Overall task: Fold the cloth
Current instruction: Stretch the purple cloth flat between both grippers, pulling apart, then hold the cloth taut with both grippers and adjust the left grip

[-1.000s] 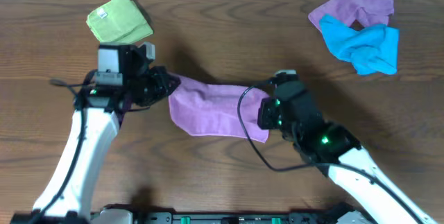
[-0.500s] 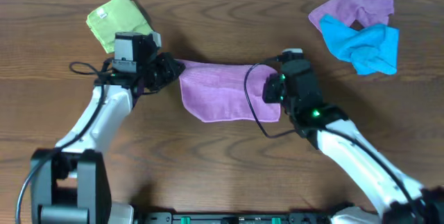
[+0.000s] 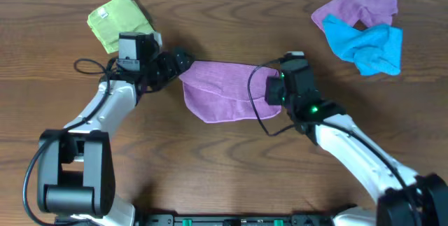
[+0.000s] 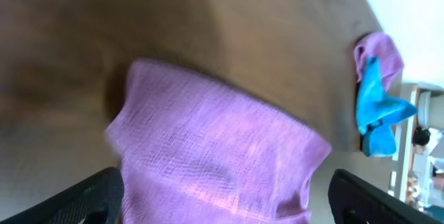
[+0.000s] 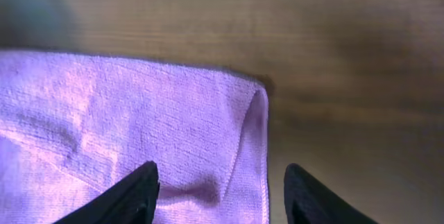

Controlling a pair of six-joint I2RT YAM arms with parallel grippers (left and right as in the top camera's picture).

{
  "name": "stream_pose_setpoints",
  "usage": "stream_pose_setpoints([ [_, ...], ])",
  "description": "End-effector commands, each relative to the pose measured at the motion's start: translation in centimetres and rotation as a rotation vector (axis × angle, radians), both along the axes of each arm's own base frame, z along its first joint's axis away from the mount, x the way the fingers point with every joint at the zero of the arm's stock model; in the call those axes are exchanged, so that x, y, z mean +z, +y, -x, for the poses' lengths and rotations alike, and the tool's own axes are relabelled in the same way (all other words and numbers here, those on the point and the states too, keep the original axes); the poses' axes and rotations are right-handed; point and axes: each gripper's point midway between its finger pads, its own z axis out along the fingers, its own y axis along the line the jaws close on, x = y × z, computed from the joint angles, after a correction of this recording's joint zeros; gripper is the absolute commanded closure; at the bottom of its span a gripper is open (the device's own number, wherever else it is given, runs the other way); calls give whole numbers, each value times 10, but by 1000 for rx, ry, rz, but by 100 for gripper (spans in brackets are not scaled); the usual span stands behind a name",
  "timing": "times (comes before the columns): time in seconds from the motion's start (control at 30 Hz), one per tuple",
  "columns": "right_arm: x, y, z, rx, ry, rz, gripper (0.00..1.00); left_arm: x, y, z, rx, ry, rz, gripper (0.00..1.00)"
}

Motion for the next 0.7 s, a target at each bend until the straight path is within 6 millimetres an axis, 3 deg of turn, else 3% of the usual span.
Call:
stream_pose_setpoints([
  [0.0, 21, -6, 7, -50, 2, -50, 40, 17, 4, 6, -11, 0, 22, 5],
  [0.17, 0, -16, 37, -92, 184, -120, 35, 10, 4, 41, -22, 156, 45, 5],
  [0.33, -20, -30, 45, -131, 265, -165, 34, -9, 5, 75, -48, 297, 24, 5],
  [0.47, -32, -39, 44, -157, 306, -206, 35, -18, 6, 82, -46, 320, 17, 5],
  [0.67, -38, -33, 38, -136, 325, -279, 37, -37, 9, 86, -36, 305, -3, 5],
])
